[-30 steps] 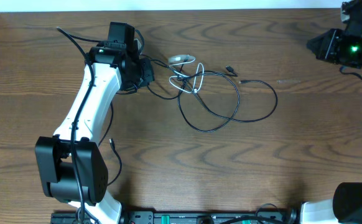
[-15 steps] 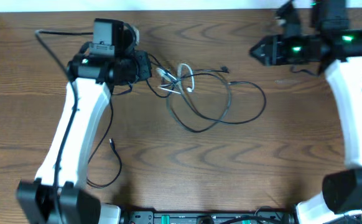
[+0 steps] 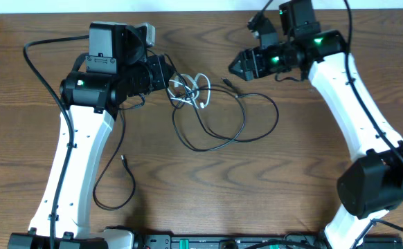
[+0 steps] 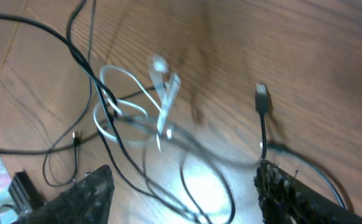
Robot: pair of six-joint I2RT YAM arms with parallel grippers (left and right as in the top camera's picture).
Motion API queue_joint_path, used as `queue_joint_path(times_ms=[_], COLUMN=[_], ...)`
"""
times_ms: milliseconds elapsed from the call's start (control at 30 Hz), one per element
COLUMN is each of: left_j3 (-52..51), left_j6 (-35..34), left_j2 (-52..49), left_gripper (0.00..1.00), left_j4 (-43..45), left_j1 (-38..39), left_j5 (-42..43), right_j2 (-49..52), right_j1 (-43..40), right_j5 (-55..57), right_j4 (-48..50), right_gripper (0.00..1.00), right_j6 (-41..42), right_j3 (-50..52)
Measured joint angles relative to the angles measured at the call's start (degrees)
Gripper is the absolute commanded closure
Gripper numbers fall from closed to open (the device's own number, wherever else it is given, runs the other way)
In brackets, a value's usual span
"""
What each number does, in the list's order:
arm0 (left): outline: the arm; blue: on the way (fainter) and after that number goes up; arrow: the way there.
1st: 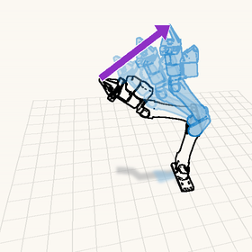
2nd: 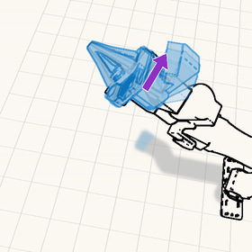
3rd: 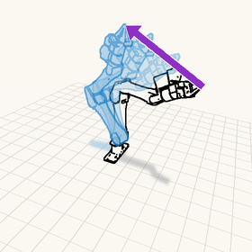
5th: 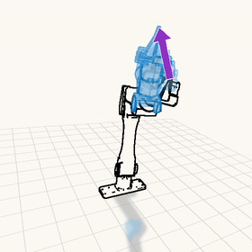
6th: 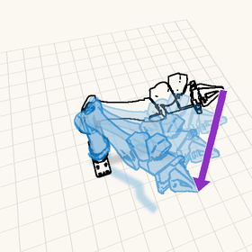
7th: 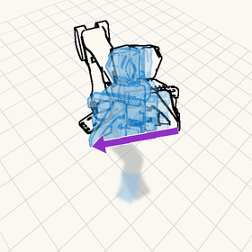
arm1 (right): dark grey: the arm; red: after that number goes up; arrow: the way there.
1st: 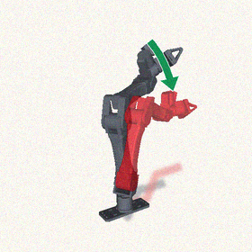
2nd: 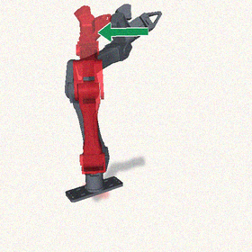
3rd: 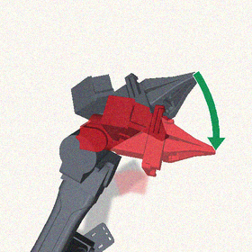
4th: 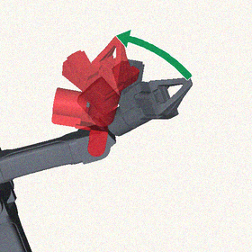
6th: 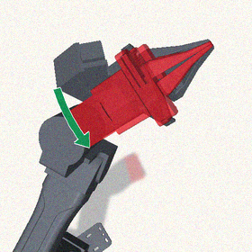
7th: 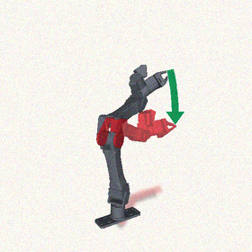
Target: Untangle cables
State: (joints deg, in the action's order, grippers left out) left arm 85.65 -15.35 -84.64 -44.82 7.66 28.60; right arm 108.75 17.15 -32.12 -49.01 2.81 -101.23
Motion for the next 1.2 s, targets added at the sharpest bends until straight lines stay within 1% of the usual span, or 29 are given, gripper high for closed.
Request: queue_joint_path(times_ms=[167, 333, 533, 833, 967, 1033, 1133, 1200], left_j3=[0.0, 0.0, 0.0, 0.0, 0.0, 0.0, 0.0, 0.0], left_j6=[0.5, 1.5, 1.9, 1.9, 1.9, 1.9, 1.9, 1.9], left_j2=[0.0, 0.0, 0.0, 0.0, 0.0, 0.0, 0.0, 0.0], left_gripper=[0.93, 0.93, 0.92, 0.93, 0.93, 0.93, 0.93, 0.93], left_j4=[0.0, 0.0, 0.0, 0.0, 0.0, 0.0, 0.0, 0.0], left_j1=[0.0, 0.0, 0.0, 0.0, 0.0, 0.0, 0.0, 0.0], left_j5=[3.2, 5.6, 6.1, 6.3, 6.3, 6.3, 6.3, 6.3], right_j2=[3.7, 8.8, 13.1, 16.5, 18.6, 19.7, 21.0, 21.7], right_j1=[2.0, 3.1, 3.2, 3.8, 4.6, 5.0, 5.2, 5.1], right_j5=[-0.3, -0.9, -2.7, -7.6, -8.9, -9.4, -9.8, -9.9], right_j4=[4.2, 4.4, 3.9, 4.1, 5.2, 6.4, 7.7, 8.3], right_gripper=[0.28, 0.33, 0.37, 0.42, 0.53, 0.65, 0.99, 0.99], right_j6=[-0.3, 0.3, 4.1, 10.4, 13.2, 14.3, 15.6, 16.2], right_j3=[0.0, 0.0, 0.0, 0.0, 0.0, 0.0, 0.0, 0.0])
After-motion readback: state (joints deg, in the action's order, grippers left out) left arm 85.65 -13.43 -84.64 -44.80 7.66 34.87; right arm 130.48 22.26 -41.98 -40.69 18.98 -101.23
